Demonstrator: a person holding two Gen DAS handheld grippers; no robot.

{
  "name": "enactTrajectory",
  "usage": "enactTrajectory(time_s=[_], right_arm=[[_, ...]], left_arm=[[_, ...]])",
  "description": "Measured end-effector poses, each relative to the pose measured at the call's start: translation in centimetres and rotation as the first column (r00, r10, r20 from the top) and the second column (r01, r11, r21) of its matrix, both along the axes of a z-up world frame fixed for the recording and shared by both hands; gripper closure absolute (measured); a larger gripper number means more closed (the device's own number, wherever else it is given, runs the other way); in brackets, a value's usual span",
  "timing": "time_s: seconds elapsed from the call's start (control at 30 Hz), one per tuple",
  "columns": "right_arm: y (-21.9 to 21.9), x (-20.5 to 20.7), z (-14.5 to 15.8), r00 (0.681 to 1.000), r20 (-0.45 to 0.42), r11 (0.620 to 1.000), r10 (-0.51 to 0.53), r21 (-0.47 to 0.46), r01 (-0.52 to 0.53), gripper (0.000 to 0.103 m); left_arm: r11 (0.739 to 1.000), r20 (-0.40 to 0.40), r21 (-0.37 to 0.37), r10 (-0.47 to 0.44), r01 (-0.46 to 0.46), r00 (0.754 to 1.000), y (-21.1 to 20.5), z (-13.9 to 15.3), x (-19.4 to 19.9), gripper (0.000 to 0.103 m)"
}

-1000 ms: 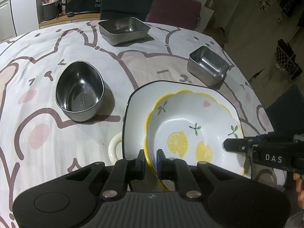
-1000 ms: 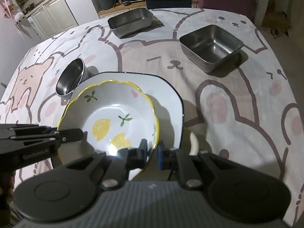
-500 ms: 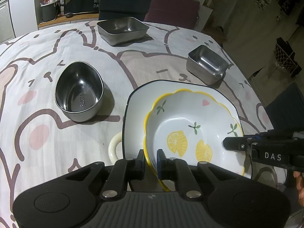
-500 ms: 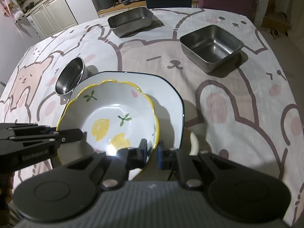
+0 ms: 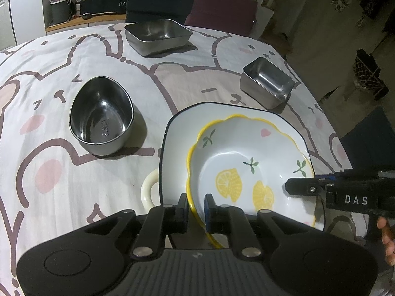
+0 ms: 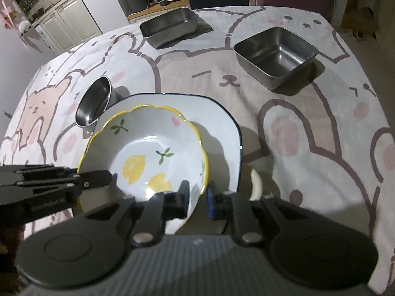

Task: Organize plates and bowls
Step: 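Carry the lemon bowl over the white plate and lower it inside, then open both grippers and withdraw from the lemon bowl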

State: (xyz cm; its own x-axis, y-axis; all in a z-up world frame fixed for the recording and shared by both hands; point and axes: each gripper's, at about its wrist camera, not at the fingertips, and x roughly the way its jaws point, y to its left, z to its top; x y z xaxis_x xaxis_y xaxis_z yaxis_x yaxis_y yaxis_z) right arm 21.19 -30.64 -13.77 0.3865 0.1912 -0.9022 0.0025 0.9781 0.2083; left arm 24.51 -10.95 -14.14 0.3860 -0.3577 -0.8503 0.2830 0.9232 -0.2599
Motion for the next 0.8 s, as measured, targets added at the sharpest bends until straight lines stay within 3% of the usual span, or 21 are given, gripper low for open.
enactTrajectory(time_s=[0.6, 0.8], right_arm=[[-0.02, -0.1, 0.11, 1.0, 0.005, 1.0, -0.004, 0.011, 0.004, 0.079], [-0.14, -0.23, 0.34, 1.0, 0.013, 1.0, -0.01, 0.018, 0.01, 0.079]], left_arm=[[1.0, 0.005, -0.007, -0.014, 0.014, 1.0, 0.39, 0.49, -0.13, 0.087], [1.0, 0.003, -0.016, -0.007, 0.007, 1.0, 0.71, 0.73, -0.19, 0.082]])
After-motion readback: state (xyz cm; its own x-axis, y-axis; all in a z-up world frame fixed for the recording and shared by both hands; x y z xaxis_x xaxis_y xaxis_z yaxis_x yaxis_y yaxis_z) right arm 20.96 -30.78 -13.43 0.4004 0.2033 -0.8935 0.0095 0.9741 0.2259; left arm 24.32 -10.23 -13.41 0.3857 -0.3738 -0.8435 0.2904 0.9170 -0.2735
